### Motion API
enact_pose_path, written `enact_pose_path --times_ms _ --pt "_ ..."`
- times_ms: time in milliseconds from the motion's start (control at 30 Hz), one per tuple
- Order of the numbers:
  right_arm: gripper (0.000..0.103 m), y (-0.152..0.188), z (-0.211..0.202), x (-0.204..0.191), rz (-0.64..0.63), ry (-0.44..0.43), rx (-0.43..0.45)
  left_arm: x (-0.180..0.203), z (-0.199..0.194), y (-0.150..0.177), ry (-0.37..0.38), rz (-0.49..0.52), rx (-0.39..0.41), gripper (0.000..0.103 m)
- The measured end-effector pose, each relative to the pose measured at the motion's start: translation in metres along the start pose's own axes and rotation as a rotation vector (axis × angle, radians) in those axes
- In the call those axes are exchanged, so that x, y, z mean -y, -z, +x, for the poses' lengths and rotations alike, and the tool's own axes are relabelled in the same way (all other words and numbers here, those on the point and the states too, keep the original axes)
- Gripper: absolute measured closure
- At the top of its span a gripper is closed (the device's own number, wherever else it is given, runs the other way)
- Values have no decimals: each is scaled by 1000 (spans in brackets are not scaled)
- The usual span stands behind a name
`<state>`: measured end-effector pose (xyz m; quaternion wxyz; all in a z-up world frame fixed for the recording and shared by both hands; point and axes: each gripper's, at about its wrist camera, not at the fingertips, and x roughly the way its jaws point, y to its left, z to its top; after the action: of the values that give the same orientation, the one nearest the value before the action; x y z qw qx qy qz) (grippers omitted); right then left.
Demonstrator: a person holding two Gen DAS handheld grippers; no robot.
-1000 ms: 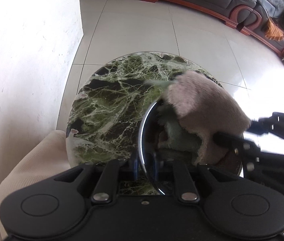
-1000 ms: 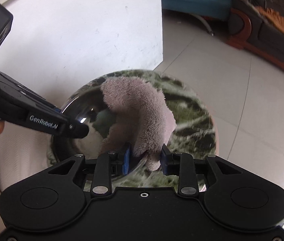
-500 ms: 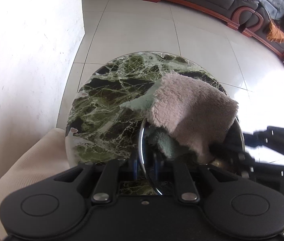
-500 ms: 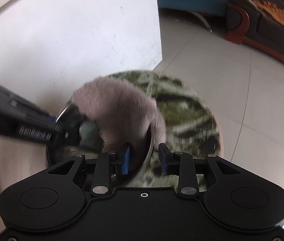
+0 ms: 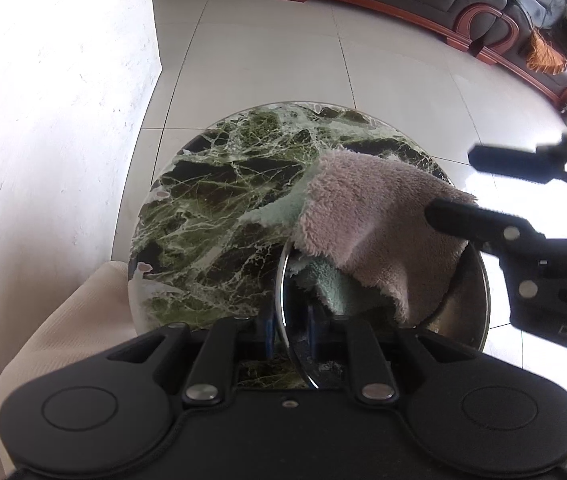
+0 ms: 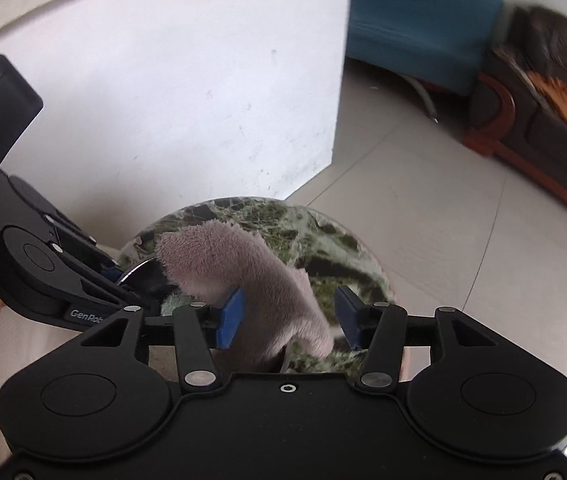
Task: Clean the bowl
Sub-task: 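Rub the pink towel along the bowl's inner wall with the right gripper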
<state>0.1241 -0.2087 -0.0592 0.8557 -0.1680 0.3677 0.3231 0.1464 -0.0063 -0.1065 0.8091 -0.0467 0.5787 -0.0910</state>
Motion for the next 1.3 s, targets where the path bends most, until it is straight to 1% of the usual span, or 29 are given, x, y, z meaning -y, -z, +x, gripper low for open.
enact_pose_path --times_ms 133,200,233,267,333,400,467,533,600,700,767,833,967,1133,1200,1300 --pt "53 -16 10 -1 -67 -87 -4 0 1 0 10 -4 1 88" --pt "54 -20 22 -4 -100 -114 -34 -1 2 0 16 -13 2 88" --pt "62 -21 29 -6 -116 -120 -52 -2 2 0 19 -17 3 87" --pt "75 -21 35 -7 -130 -123 -69 -3 2 0 20 -23 5 87" --pt "79 -21 43 -8 -145 -133 -101 -3 2 1 20 -37 9 87" --pt "83 -18 40 -9 -156 -127 -97 -4 2 2 18 -50 17 87" --pt "87 -12 33 -8 -136 -116 -100 -6 2 2 20 -74 24 87" --pt "87 -4 27 -3 -81 -103 -106 -7 2 3 24 -94 26 87" --pt "89 9 19 4 8 -90 -113 -8 2 3 26 -104 27 87" --pt "88 26 6 8 139 -93 -110 -6 2 2 23 -97 28 87" --pt "88 32 0 7 174 -88 -106 -3 2 0 16 -76 25 86" --pt "88 32 -3 2 154 -66 -104 -2 3 0 15 -56 21 86" --pt "88 15 6 -4 55 -22 -91 1 3 0 16 -21 12 86" --pt "85 -4 25 -8 -28 -29 -72 1 4 0 21 -11 10 85" --pt "84 -6 30 -7 -32 -34 -71 1 4 1 20 -19 12 85" --pt "85 -2 26 0 30 -50 -82 1 5 2 18 -43 21 85"
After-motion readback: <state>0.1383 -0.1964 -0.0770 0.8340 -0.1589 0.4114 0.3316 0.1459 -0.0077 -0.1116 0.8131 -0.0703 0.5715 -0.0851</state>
